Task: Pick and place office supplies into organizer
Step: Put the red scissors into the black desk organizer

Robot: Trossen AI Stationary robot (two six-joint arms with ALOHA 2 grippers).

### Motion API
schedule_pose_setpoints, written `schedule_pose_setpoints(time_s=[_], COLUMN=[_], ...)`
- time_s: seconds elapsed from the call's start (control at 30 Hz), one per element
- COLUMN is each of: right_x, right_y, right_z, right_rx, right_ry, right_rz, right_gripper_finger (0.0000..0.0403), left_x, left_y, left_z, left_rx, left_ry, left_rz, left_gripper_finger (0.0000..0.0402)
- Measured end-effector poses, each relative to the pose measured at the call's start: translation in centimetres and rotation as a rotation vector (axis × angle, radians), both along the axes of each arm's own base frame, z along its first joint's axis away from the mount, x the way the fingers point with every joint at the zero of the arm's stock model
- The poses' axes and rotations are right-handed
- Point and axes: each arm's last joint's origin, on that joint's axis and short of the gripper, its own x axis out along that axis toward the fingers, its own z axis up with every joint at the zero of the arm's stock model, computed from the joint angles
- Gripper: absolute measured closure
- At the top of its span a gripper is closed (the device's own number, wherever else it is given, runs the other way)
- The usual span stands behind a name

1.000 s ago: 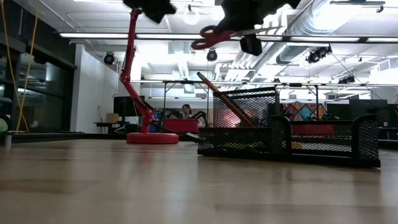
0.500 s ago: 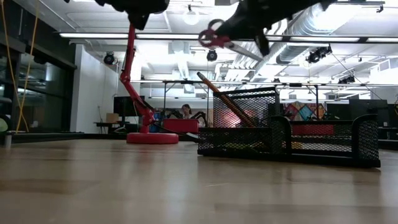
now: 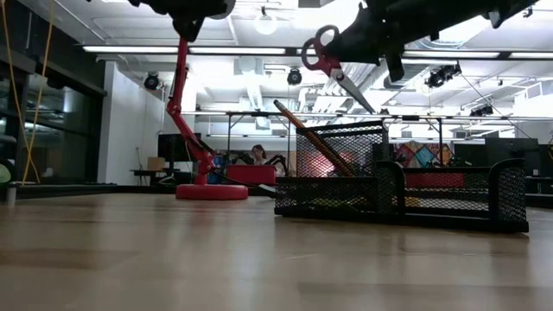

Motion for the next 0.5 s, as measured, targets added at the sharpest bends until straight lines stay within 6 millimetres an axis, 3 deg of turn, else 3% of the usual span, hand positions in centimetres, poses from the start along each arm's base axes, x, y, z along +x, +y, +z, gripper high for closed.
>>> schedule_pose_setpoints(time_s=[0.23, 0.5], right_x=[1.3, 3.5], right_y=[0.3, 0.8], right_z=[-1.4, -4.9], right_rx=[-0.034, -0.026], right_ry=[0.022, 0.04], right_rz=[0.059, 0.096], right_gripper_finger=[0.0398, 0.0398], left_x=[-0.1, -0.1], left_y=[0.0, 0.0], left_z=[-0.2, -0.4], left_rx=[-0.04, -0.094], left_ry=[0.02, 0.043], left_rz=[0.022, 0.044], left_gripper_finger=[0.0344, 0.0344])
